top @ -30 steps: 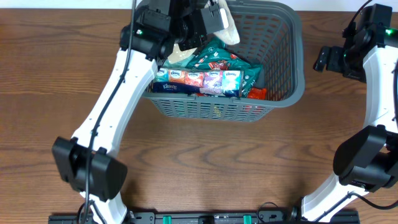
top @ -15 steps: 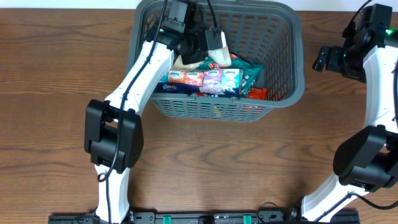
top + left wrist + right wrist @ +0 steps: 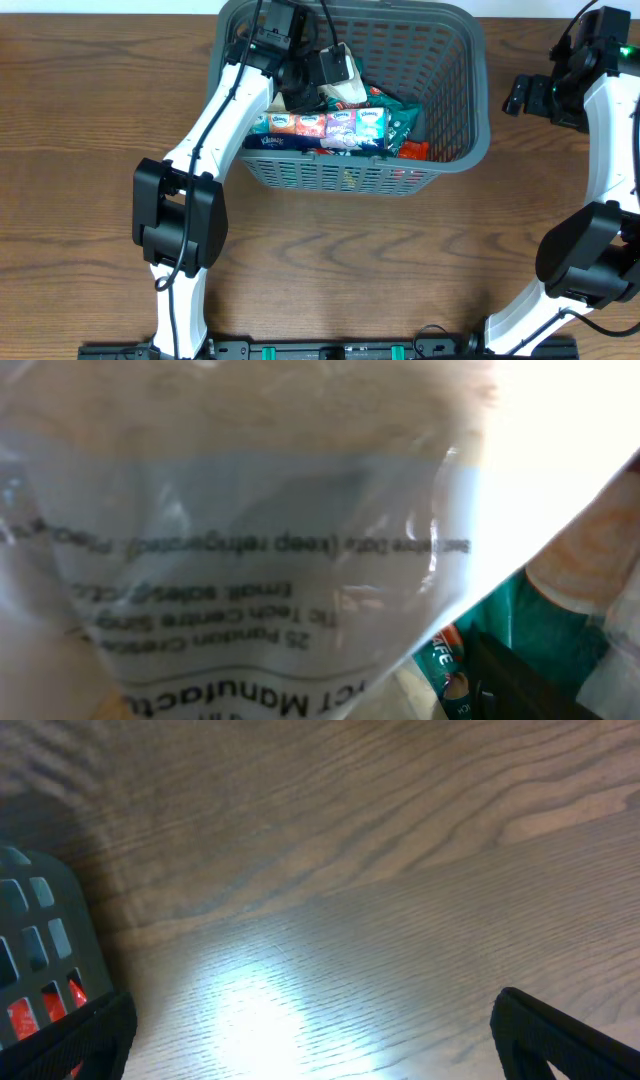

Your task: Pack container

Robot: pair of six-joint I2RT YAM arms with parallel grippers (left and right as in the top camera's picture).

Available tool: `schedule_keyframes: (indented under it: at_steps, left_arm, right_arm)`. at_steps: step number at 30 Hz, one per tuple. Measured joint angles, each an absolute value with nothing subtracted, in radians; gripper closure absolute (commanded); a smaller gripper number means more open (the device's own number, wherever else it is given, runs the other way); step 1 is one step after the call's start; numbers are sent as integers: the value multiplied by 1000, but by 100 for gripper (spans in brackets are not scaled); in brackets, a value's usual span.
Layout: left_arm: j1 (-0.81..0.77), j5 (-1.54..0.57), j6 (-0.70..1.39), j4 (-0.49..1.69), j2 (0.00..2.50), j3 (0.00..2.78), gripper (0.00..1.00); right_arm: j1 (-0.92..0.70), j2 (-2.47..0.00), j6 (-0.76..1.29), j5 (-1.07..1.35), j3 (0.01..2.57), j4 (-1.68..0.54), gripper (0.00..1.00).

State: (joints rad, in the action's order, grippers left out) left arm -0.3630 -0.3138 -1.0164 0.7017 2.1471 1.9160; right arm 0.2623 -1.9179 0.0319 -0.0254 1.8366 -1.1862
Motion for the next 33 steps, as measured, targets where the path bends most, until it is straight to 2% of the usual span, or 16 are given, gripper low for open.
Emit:
schedule_keyframes:
  at_steps: [1, 2, 13, 18, 22, 28, 31, 33]
  left_arm:
    - [-363, -313, -995, 702, 2147, 1916, 7]
    - [-362, -311, -972, 702, 2147, 1916, 1]
    - [-362, -309, -867, 743, 1999, 1916, 1]
    - [-361, -287, -853, 744, 1849, 1916, 1]
    - [-342, -181, -747, 744, 1739, 1916, 1]
    - [-162, -31, -455, 744, 1659, 1916, 1]
    - [-46, -8, -285, 760, 1653, 1916, 1]
    - [37, -17, -181, 795, 1653, 1916, 1]
  right_arm:
    - [262, -1918, 29, -25, 1837, -1188, 1]
    - [262, -1918, 25, -25, 1837, -1190, 1]
    - [262, -1918, 9, -22, 1837, -1148, 1]
    - [262, -1918, 9, -22, 1837, -1028, 1]
    - [262, -1918, 7, -10, 1843, -890, 1]
    - [262, -1920, 7, 20, 1984, -879, 4]
    - [257, -1919, 1, 28, 2135, -954, 11]
    - [251, -1912, -5, 30, 2206, -1003, 5]
